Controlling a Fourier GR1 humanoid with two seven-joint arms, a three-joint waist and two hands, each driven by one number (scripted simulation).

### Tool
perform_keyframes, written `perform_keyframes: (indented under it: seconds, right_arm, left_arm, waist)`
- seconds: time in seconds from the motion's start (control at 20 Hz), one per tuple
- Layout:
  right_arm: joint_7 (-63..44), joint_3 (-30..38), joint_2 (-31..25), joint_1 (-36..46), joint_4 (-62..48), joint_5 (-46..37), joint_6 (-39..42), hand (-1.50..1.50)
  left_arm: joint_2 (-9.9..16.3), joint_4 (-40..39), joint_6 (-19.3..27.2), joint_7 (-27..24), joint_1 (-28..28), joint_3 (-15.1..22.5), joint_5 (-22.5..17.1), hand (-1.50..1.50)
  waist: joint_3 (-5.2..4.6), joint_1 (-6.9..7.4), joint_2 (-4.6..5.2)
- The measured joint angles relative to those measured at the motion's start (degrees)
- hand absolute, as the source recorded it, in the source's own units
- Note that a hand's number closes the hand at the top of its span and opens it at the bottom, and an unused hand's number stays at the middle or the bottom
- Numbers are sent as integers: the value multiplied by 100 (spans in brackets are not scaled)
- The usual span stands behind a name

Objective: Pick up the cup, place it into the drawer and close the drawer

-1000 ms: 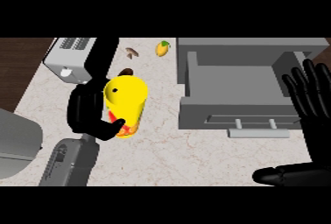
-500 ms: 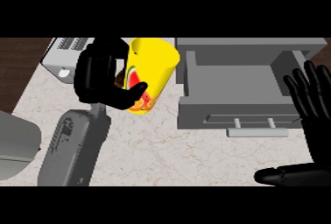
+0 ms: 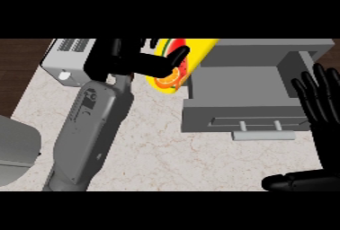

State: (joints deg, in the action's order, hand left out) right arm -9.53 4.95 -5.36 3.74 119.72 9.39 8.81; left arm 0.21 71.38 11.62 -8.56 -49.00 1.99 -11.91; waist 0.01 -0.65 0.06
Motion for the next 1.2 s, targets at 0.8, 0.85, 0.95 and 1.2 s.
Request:
perform_keyframes:
  seconds: [0.8, 0.85, 0.95, 1.2]
  right_arm:
    - [108, 87, -71, 123, -192, 47, 98, -150]
    - [116, 147, -114, 143, -251, 95, 134, -150]
    - [94, 67, -61, 246, -279, -4, 54, -150]
    - [124, -31, -10, 188, -220, -6, 83, -150]
  left_arm:
    - [-19, -2580, 847, -565, -1641, 710, -710, 150]
    - [-20, -2746, 869, -646, -1715, 756, -766, 150]
    - [-20, -3111, 903, -752, -1919, 820, -908, 150]
    - [-21, -3827, 1016, -1036, -2143, 1230, -1405, 150]
  waist:
    - [1, -99, 25]
    - [1, -105, 27]
    - [2, -128, 35]
    - [3, -240, 57]
